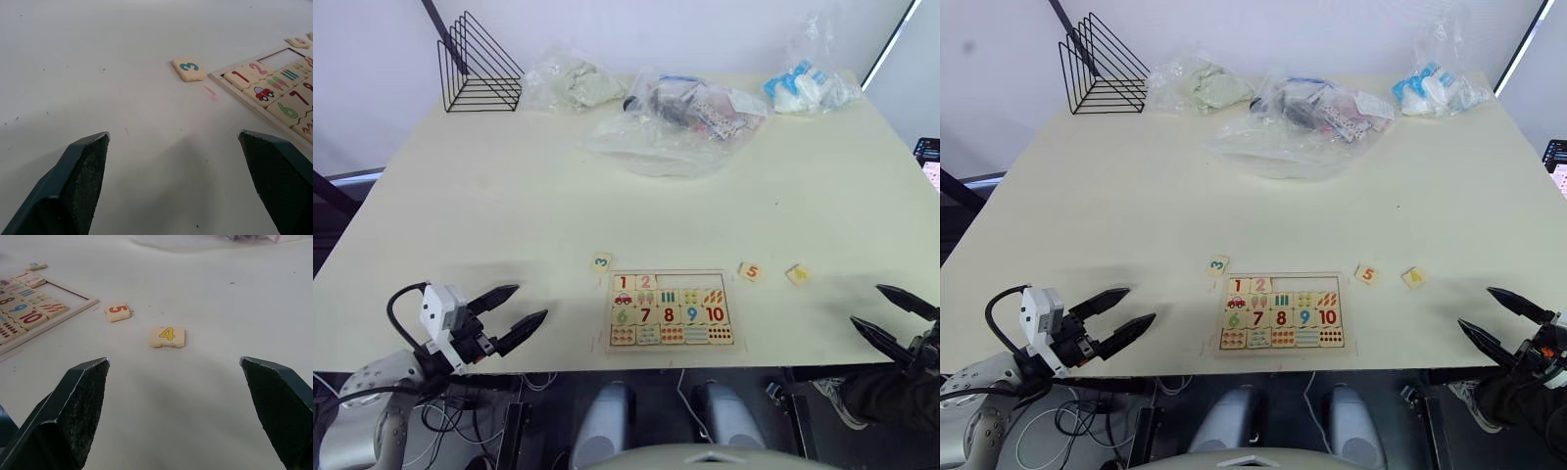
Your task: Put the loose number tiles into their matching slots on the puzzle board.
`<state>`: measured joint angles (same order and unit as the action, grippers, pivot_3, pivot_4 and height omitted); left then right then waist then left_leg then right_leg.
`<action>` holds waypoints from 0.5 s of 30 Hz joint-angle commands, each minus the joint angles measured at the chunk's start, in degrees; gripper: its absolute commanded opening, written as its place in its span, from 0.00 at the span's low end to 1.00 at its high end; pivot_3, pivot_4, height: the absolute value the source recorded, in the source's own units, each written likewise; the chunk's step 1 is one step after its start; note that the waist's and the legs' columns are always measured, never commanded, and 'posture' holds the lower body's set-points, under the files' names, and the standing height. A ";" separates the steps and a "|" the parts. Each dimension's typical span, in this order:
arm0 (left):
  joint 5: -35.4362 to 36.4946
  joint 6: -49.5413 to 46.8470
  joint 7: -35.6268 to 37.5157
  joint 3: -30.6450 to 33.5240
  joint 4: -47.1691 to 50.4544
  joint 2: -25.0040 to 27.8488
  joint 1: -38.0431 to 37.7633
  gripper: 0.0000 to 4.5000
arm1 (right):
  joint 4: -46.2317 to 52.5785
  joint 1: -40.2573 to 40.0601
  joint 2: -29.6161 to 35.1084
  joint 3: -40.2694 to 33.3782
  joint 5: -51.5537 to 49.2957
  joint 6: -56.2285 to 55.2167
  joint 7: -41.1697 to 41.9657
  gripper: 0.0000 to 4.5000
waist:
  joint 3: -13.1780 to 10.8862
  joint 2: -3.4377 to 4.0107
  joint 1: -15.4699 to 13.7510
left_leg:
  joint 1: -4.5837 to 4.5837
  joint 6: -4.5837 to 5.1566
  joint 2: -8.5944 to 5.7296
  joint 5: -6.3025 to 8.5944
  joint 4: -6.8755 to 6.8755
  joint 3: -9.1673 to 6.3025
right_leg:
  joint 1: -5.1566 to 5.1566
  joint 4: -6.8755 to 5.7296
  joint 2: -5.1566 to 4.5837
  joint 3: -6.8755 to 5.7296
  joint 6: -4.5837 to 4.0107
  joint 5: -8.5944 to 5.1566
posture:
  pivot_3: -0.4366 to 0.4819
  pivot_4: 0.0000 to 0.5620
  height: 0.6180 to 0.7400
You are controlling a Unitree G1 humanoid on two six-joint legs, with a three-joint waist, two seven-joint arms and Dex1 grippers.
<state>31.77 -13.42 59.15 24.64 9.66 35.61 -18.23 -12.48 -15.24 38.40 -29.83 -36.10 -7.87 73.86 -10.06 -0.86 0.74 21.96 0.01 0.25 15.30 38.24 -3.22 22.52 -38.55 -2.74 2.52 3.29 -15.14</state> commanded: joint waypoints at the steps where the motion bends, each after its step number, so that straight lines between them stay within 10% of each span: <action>1: 1.42 0.98 0.45 2.04 1.66 1.28 0.40 0.99 | -0.10 0.39 0.62 -1.90 -0.51 -1.33 0.97 1.00 | 0.00 0.00 0.03 | 0.00 0.00 0.00 0.00 0.00 0.00 | 0.00 0.00 0.00 0.00 0.00 0.00 | 0.48 0.27 1.00; 15: 1.81 0.94 0.57 2.31 1.98 2.12 -0.66 0.99 | 0.47 -0.23 -0.22 -1.30 -0.13 -1.81 1.45 1.00 | 0.00 0.00 0.03 | 0.00 0.00 0.00 0.00 -0.01 0.00 | 0.00 0.01 0.00 0.00 0.00 0.00 | 0.48 0.27 1.00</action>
<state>32.70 -13.41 59.54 24.68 9.67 36.86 -18.50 -13.10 -15.07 38.18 -29.82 -35.84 -8.96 74.86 -10.06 -0.86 0.76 21.96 0.01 0.25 15.31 38.24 -3.22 22.52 -38.54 -2.74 2.52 3.28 -15.15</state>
